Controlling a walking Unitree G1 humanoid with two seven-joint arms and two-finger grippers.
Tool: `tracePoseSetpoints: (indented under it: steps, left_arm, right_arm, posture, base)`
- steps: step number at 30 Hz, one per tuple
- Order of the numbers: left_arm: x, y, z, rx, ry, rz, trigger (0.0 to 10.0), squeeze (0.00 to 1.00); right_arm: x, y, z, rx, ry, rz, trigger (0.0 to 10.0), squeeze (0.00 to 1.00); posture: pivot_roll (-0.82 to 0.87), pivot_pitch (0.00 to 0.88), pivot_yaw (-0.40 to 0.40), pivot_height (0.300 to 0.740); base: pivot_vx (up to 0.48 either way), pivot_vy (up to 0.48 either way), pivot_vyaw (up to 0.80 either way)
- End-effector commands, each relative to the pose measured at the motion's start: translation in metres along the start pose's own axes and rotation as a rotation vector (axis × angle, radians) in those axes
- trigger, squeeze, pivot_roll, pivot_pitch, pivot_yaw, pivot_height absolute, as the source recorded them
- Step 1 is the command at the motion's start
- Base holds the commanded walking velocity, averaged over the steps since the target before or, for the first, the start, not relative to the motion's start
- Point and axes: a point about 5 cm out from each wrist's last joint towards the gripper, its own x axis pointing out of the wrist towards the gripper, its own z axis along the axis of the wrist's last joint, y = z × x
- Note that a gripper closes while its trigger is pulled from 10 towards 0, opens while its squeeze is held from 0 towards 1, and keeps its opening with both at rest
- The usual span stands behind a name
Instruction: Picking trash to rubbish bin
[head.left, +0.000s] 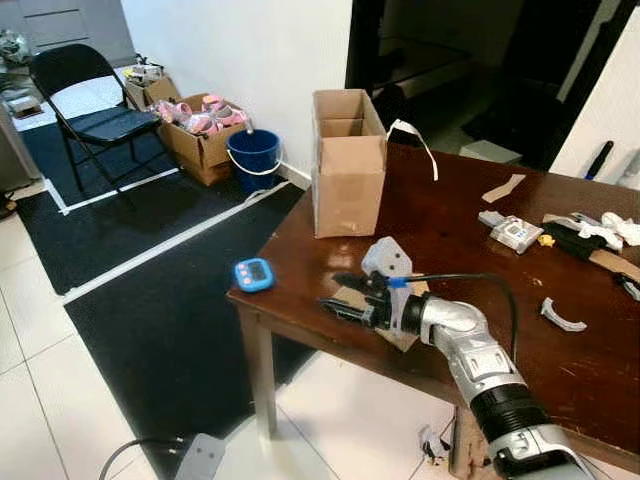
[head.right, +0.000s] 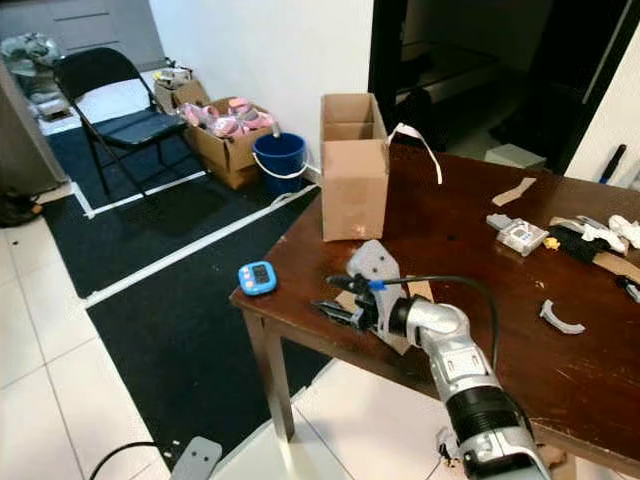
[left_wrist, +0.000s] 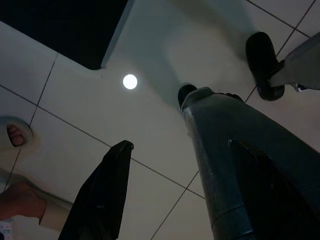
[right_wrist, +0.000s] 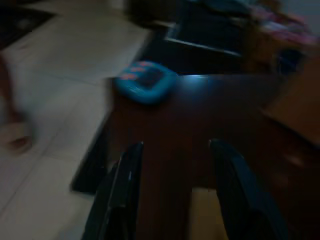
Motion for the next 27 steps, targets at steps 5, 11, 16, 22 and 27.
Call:
tracePoseSetpoints:
  steps: [5,11,16,22,27]
  left_arm:
    - [-0.001,-0.002,-0.013,0.004,0.046,-0.008,10.0,0.0]
    - [-0.002,-0.002,-0.016,0.001,0.052,-0.006,10.0,0.0]
    - [-0.002,-0.005,-0.018,-0.004,0.055,-0.01,10.0,0.0]
    - [-0.002,-0.006,-0.017,-0.006,0.052,-0.012,10.0,0.0]
    - [-0.001,-0.007,-0.014,-0.007,0.043,-0.018,10.0,0.0]
  right_arm:
    - [-0.001,-0.007,-0.016,0.074,0.141,-0.107,10.0,1.0]
    - [-0.012,-0.009,-0.024,0.1,0.224,-0.098,10.0,1.0]
    - [-0.032,-0.026,-0.031,0.13,0.301,-0.164,10.0,1.0]
    - [-0.052,-0.028,-0.039,0.181,0.404,-0.148,10.0,0.0]
    - [-0.064,-0.023,-0.046,0.204,0.45,-0.103,10.0,0.0]
  posture:
    - [0.0,0.009,0.007,0.74]
    - [0.0,0.013,0.008,0.74]
    - [0.0,0.021,0.006,0.74]
    - [0.0,0.022,0.005,0.74]
    - [0.0,0.026,0.003,0.74]
  base:
    - [0.0,0.0,0.0]
    - [0.0,0.0,0.0]
    - [0.0,0.0,0.0]
    - [0.0,0.0,0.0]
    - [0.0,0.0,0.0]
